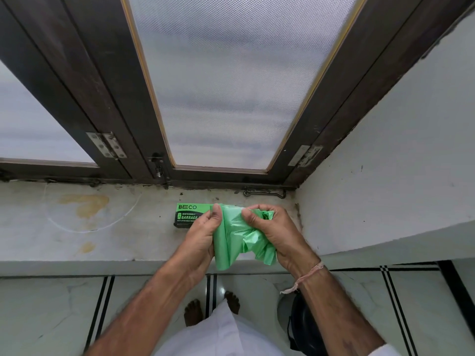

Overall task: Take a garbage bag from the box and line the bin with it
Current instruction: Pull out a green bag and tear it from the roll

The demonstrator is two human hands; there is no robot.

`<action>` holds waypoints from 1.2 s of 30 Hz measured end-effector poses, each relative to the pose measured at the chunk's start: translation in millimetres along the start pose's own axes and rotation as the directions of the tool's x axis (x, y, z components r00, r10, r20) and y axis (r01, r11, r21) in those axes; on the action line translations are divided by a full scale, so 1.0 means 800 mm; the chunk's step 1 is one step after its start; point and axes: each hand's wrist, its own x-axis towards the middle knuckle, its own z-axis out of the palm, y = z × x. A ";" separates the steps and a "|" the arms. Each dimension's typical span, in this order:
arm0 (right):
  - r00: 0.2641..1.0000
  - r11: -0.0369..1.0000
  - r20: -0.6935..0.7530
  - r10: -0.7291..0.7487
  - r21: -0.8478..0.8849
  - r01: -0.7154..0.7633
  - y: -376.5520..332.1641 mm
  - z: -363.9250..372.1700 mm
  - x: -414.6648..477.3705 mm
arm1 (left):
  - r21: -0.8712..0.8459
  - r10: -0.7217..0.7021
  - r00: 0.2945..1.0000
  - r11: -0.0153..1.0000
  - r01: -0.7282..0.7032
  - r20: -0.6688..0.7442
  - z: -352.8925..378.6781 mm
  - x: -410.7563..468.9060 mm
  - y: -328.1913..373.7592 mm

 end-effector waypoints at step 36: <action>0.929 0.950 -0.200 -0.312 -0.062 0.306 0.024 0.039 -0.014 | -0.304 0.010 0.997 0.952 -0.033 -0.077 0.027 -0.012 -0.008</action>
